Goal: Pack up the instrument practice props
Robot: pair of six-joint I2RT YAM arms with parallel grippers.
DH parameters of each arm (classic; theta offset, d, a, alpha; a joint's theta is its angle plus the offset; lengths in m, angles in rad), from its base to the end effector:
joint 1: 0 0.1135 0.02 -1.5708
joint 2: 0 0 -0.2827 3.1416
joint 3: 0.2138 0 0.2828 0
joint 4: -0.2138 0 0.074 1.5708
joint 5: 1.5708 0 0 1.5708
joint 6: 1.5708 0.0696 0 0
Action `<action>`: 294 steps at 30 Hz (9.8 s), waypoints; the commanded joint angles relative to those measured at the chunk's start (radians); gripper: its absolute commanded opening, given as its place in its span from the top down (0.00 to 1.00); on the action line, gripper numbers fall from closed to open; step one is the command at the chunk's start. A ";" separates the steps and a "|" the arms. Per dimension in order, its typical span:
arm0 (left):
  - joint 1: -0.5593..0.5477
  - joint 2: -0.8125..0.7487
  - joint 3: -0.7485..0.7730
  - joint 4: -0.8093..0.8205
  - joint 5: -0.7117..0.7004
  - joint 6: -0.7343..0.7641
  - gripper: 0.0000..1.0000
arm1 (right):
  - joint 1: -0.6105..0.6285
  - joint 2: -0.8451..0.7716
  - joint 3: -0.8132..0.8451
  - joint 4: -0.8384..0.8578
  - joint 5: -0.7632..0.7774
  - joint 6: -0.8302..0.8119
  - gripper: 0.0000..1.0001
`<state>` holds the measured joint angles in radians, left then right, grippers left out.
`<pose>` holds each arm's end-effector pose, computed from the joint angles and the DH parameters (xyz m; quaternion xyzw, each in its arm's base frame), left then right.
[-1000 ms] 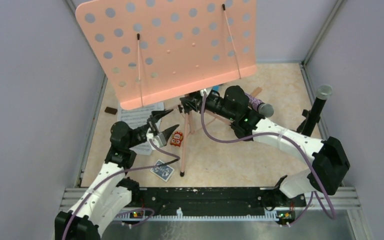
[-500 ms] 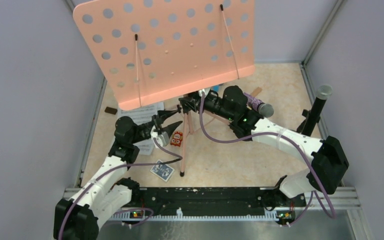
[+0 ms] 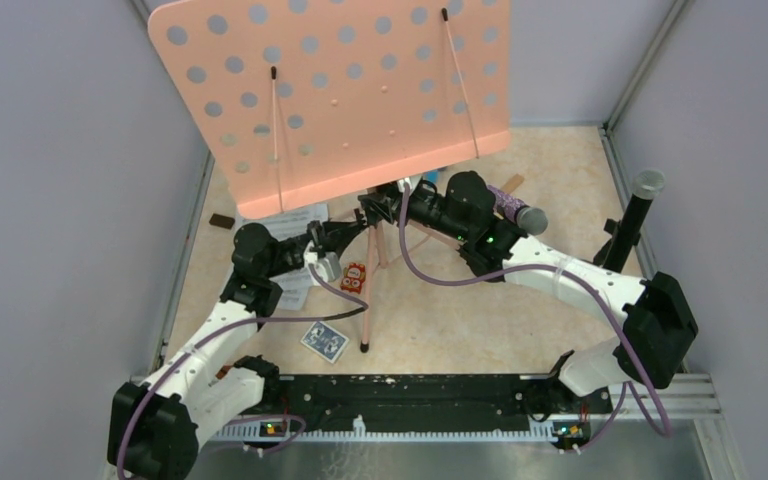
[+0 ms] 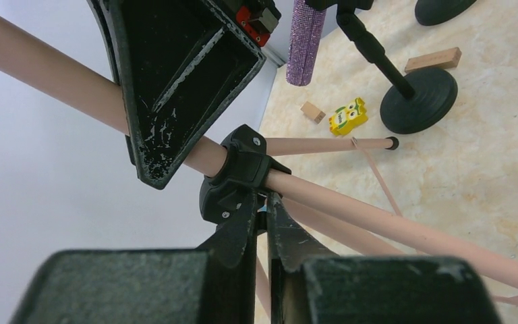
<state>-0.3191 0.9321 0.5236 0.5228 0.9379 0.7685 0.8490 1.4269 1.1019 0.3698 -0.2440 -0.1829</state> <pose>0.2135 -0.1296 0.2989 0.5958 0.3335 -0.1449 0.7161 0.2529 0.3128 0.3682 -0.4149 0.5533 0.3140 0.6505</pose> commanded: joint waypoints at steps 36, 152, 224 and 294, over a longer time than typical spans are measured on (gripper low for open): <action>-0.003 -0.223 -0.160 -0.064 -0.511 -1.315 0.01 | 0.004 -0.045 -0.133 -0.119 0.121 0.002 0.95; -0.379 0.252 -0.300 0.364 -0.591 -1.068 1.00 | 0.107 -0.437 -0.482 0.016 0.375 0.252 0.64; -0.430 0.373 -0.161 0.373 -0.978 -0.922 0.01 | 0.142 -0.068 -0.056 0.135 0.358 0.503 1.00; -0.492 0.273 -0.097 -0.181 -0.798 -1.278 0.23 | -0.163 0.304 0.048 -0.399 0.497 0.560 0.18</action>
<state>-0.8066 1.2072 0.3828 0.3214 0.1131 -0.5354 0.7097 1.8786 1.2018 -0.0246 0.1024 0.4957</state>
